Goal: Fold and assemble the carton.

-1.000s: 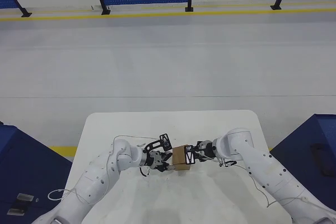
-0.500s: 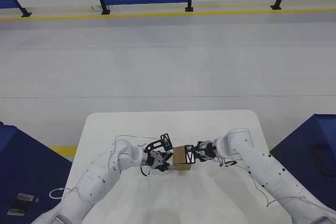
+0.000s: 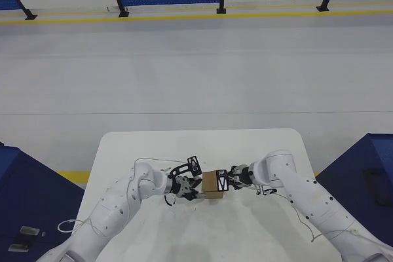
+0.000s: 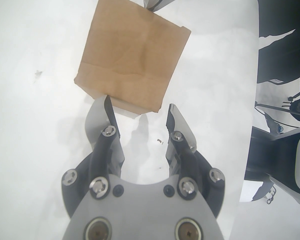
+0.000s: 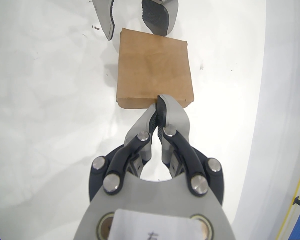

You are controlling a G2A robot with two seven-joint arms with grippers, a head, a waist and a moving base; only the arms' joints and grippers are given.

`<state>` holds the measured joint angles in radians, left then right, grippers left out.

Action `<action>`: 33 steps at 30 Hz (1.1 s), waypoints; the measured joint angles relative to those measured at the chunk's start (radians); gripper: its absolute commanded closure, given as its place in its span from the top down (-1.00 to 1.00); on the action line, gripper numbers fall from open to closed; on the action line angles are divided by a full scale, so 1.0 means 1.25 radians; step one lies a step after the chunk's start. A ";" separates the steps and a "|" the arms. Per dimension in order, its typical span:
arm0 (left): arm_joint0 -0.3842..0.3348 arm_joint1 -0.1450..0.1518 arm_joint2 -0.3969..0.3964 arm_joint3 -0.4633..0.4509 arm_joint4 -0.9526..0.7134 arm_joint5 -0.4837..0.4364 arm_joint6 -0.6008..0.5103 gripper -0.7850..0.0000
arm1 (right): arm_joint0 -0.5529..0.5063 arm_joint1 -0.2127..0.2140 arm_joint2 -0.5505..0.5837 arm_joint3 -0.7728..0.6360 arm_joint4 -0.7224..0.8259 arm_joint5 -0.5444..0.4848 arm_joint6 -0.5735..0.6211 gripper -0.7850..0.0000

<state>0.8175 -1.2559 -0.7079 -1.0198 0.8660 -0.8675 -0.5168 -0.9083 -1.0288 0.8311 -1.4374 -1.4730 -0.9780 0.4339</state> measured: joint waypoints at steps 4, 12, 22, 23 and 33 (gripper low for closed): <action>0.002 0.000 0.002 -0.002 0.001 0.001 0.000 0.01 | -0.002 -0.001 0.001 0.000 0.001 0.003 -0.003 -1.00; 0.003 -0.003 0.006 -0.004 0.003 0.006 0.003 0.00 | -0.007 -0.002 0.000 0.004 -0.006 0.011 -0.017 -1.00; 0.001 -0.005 0.011 -0.003 0.004 0.009 0.005 0.02 | -0.001 -0.006 -0.009 0.027 -0.019 0.015 -0.037 -1.00; 0.001 -0.006 0.011 -0.003 0.004 0.010 0.005 0.02 | 0.000 -0.007 -0.009 0.029 -0.020 0.015 -0.040 -1.00; -0.003 -0.009 0.015 0.001 0.003 0.011 0.003 0.01 | 0.001 -0.009 -0.006 0.045 -0.015 0.012 -0.066 -1.00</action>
<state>0.8133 -1.2669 -0.6889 -1.0184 0.8697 -0.8542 -0.5134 -0.9066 -1.0398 0.8230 -1.3807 -1.4920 -0.9631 0.3512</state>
